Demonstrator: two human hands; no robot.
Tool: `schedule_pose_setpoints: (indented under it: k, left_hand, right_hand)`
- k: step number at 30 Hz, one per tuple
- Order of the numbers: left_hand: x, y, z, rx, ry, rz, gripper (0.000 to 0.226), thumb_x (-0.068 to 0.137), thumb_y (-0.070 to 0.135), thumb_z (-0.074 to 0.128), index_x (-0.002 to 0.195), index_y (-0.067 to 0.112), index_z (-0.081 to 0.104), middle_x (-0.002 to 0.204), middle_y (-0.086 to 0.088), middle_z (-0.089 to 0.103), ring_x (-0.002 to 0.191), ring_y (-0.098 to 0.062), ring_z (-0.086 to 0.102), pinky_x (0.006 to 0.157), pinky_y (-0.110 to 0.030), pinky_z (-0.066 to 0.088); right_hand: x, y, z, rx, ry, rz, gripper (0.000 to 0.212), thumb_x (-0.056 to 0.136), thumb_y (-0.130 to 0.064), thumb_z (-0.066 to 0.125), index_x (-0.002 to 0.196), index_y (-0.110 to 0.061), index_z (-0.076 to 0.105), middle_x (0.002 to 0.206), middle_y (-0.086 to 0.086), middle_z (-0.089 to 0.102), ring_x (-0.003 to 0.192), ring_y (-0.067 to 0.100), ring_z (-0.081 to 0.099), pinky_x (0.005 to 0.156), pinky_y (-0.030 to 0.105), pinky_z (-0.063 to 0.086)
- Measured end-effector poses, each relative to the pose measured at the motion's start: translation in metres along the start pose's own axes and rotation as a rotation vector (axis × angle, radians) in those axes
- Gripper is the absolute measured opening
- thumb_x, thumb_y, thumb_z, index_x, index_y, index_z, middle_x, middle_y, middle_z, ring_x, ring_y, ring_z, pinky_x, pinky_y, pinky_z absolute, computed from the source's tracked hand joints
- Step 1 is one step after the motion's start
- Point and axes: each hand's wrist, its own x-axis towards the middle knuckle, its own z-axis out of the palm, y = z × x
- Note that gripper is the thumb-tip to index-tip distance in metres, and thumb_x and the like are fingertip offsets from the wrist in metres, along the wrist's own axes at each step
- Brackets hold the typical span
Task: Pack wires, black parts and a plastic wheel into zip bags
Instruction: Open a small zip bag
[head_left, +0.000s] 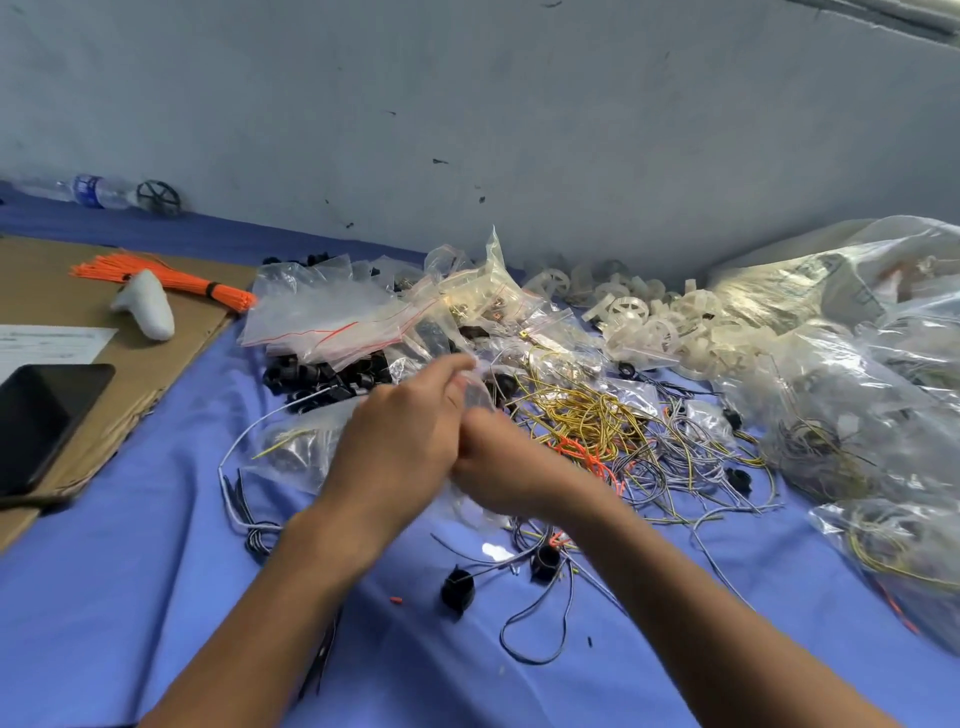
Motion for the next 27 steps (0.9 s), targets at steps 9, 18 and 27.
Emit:
schedule_pose_setpoints:
  k: [9,18,27]
  left_hand:
    - [0.006,-0.015,-0.003,-0.046,0.106,-0.069,0.027,0.103,0.025,0.047,0.121,0.024,0.067,0.055,0.012,0.051,0.058,-0.022,0.049,0.051,-0.028,0.031]
    - [0.005,-0.017,-0.006,-0.071,0.045,-0.083,0.030,0.102,0.032,0.046,0.124,0.028,0.065,0.050,0.013,0.051,0.050,-0.005,0.049,0.049,-0.021,0.031]
    - [0.003,-0.012,-0.009,-0.051,0.015,-0.071,0.029,0.103,0.032,0.045,0.125,0.030,0.063,0.088,0.008,0.072,0.078,-0.015,0.064,0.069,-0.035,0.050]
  right_hand:
    - [-0.083,0.022,0.054,-0.213,0.122,-0.081,0.025,0.088,-0.024,0.049,0.107,-0.026,0.065,0.106,-0.002,0.057,0.096,0.017,0.052,0.084,0.031,0.043]
    - [-0.099,0.012,0.024,0.080,0.251,-0.072,0.018,0.091,-0.034,0.058,0.108,-0.036,0.054,0.099,-0.013,0.063,0.071,0.007,0.058,0.065,0.017,0.044]
    - [-0.052,-0.011,0.016,0.273,0.708,-0.080,0.021,0.088,-0.019,0.069,0.087,-0.028,0.050,0.081,-0.007,0.067,0.068,0.011,0.064,0.060,0.033,0.053]
